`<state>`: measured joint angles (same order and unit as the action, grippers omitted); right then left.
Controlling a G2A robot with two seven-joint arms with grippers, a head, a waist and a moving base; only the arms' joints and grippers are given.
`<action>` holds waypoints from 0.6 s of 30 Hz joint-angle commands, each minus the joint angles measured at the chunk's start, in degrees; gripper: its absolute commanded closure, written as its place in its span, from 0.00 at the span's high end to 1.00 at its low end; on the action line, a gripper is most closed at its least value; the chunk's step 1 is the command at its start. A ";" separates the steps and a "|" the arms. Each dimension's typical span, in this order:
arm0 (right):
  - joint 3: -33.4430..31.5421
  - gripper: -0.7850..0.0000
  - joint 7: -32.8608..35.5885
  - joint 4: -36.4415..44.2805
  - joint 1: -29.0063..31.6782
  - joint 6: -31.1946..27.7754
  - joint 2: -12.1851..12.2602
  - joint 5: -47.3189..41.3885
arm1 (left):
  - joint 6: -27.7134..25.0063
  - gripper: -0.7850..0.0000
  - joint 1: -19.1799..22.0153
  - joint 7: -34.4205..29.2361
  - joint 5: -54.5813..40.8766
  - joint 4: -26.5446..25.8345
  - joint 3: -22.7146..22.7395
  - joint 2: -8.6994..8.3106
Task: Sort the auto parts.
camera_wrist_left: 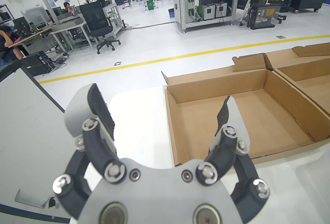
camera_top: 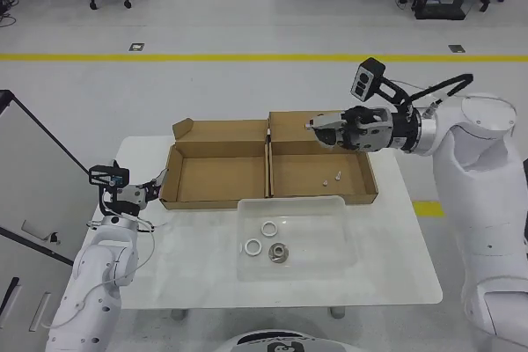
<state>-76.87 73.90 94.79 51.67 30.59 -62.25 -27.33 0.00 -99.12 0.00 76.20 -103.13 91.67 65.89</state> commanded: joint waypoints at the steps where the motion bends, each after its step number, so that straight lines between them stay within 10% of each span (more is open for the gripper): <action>1: 3.35 0.00 0.79 -2.96 -3.91 -1.01 0.50 8.67 | 0.00 1.00 0.00 0.00 0.00 0.00 0.00 0.00; 18: 36.42 0.00 3.15 -33.97 -28.22 -6.94 -4.62 40.47 | 0.00 1.00 0.00 0.00 0.00 0.00 0.00 0.00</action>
<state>-41.78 77.43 62.40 24.04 23.86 -66.40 12.23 0.00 -99.12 0.00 76.20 -103.13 91.67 65.89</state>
